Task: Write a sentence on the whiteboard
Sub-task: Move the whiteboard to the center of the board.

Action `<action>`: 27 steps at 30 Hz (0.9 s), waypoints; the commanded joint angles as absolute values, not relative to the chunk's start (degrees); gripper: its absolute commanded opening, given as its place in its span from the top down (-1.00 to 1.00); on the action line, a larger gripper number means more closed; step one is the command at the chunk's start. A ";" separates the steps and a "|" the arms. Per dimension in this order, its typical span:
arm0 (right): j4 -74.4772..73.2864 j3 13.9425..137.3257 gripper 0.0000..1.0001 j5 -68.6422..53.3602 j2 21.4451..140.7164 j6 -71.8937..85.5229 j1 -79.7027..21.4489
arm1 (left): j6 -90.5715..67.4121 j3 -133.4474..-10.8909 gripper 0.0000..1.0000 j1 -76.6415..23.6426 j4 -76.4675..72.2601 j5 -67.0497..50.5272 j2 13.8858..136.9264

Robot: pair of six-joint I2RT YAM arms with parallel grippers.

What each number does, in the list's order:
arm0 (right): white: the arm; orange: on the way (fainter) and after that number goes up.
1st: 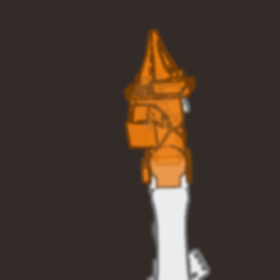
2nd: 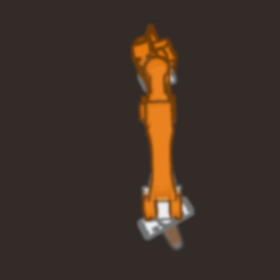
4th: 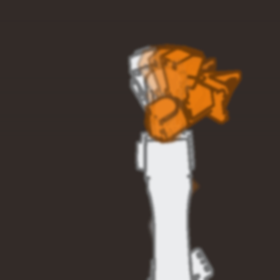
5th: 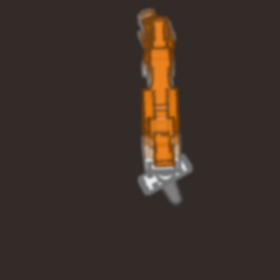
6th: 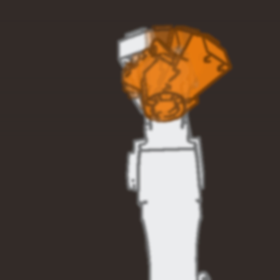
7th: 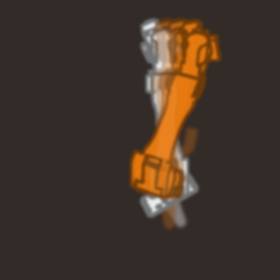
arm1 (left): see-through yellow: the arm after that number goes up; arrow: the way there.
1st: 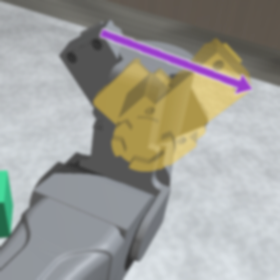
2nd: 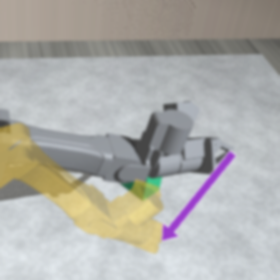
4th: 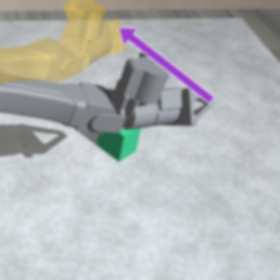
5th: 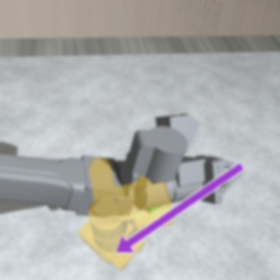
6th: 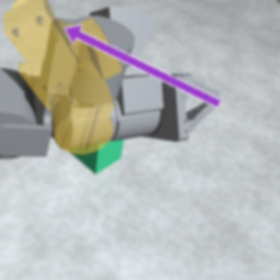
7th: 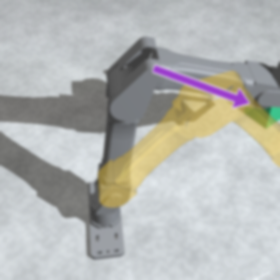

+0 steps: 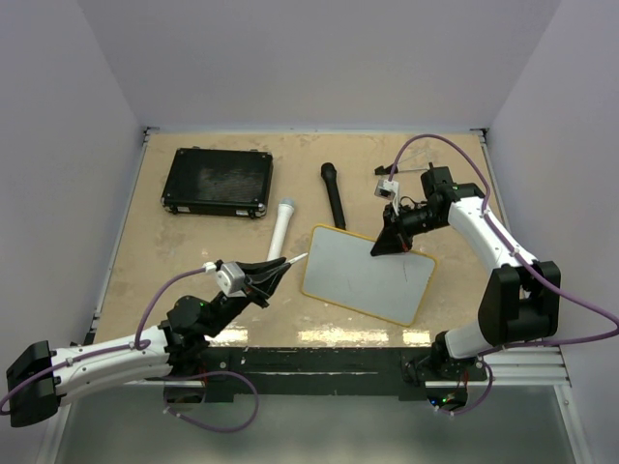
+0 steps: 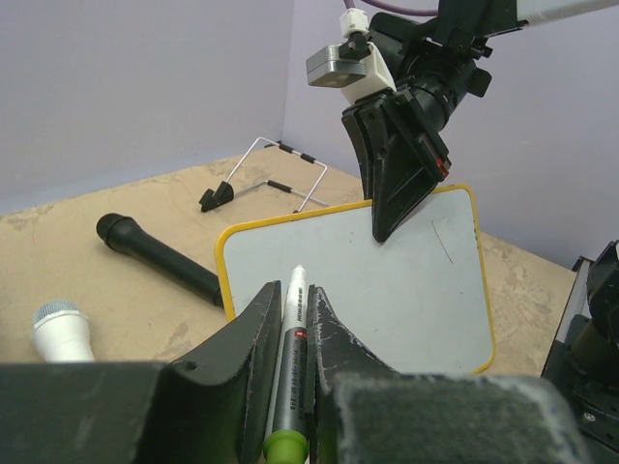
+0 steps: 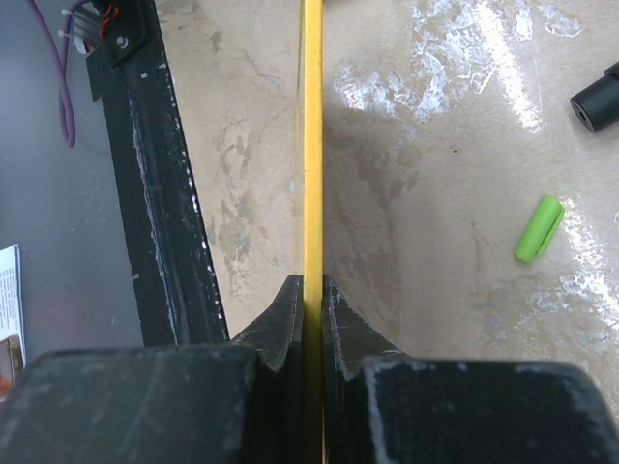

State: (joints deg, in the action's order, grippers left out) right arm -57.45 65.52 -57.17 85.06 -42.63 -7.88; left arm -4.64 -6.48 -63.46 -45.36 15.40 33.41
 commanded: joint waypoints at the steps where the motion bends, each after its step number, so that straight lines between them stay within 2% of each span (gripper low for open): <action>1: -55.63 64.78 1.00 -57.13 83.41 -47.55 -8.00 | -3.08 -8.17 1.00 -63.63 -48.08 14.94 33.57; 27: -56.51 65.13 1.00 -57.39 83.67 -48.34 -8.09 | -2.90 -8.17 1.00 -63.54 -48.08 15.03 33.31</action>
State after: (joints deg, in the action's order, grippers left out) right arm -58.08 65.49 -57.25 84.99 -43.24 -7.88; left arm -4.62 -6.48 -63.46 -45.34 15.22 33.47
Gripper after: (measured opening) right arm 0.047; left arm 0.165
